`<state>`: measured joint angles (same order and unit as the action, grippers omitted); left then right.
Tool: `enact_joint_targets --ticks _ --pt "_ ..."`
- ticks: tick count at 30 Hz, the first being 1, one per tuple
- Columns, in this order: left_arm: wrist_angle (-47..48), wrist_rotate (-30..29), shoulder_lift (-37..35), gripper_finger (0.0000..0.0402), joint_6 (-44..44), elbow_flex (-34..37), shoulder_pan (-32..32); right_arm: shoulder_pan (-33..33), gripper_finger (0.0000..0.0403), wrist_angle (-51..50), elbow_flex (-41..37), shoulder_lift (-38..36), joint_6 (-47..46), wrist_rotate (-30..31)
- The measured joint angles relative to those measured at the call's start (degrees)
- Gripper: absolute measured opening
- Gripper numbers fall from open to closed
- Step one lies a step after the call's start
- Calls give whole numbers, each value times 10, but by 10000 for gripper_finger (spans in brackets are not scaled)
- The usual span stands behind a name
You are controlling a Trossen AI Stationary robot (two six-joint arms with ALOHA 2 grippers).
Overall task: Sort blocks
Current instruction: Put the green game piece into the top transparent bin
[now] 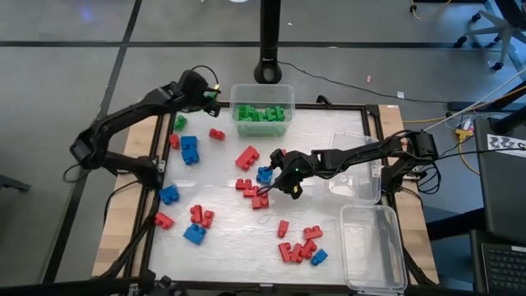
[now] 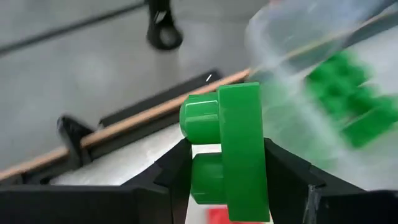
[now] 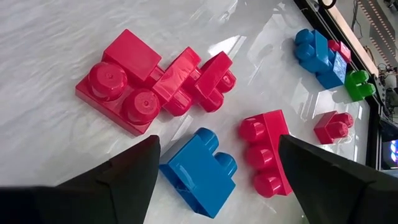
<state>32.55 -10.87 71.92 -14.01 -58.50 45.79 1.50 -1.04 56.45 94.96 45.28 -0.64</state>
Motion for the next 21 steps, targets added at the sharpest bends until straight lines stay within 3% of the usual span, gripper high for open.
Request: enact_joint_targets --ticks 7,14,21 --pt "-125 2 -23 151 10 -1 -60 0 324 3 0 0 0 0" --pt "-253 5 28 152 55 -1 -101 0 324 8 0 0 0 0" --pt "-306 12 69 158 70 -1 -105 0 324 7 0 0 0 0"
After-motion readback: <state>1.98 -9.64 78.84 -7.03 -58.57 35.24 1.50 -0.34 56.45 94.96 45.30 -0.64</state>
